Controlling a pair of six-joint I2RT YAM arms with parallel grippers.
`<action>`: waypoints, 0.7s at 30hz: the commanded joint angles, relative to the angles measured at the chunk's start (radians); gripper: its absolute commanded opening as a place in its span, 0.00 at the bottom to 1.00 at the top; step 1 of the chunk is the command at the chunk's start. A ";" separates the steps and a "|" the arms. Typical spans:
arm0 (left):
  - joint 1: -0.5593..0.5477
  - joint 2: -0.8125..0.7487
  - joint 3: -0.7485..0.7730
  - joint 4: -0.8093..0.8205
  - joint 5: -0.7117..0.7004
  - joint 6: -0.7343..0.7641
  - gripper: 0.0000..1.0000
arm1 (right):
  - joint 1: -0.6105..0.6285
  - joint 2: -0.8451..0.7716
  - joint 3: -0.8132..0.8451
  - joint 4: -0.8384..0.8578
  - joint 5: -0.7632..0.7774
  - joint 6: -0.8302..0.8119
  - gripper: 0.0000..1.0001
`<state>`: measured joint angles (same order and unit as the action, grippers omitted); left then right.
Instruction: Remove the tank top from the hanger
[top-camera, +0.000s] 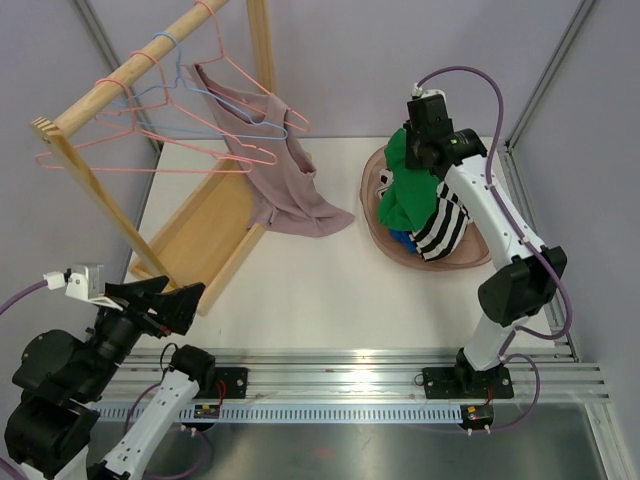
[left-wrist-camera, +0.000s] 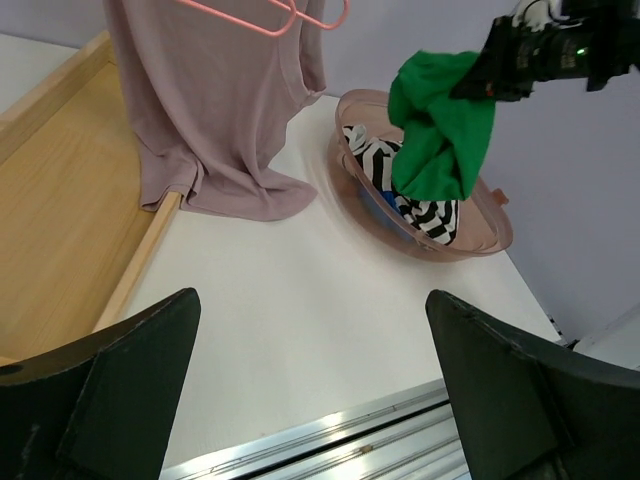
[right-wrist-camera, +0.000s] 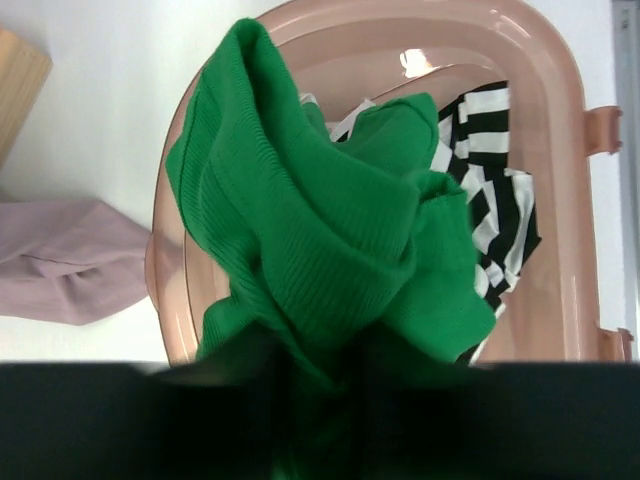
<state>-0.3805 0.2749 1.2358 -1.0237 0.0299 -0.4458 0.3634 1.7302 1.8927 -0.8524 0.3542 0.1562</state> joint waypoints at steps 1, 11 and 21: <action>0.000 0.065 0.060 0.023 -0.018 -0.011 0.99 | -0.009 0.008 0.029 0.070 -0.049 -0.012 0.51; 0.048 0.214 0.117 0.154 0.045 -0.042 0.99 | -0.007 -0.122 -0.027 0.044 -0.026 0.052 1.00; 0.052 0.454 0.300 0.330 0.051 -0.129 0.99 | -0.006 -0.506 -0.409 0.174 -0.349 0.154 0.99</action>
<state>-0.3328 0.6724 1.4612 -0.8265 0.0509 -0.5369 0.3588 1.2922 1.5482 -0.7574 0.1352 0.2592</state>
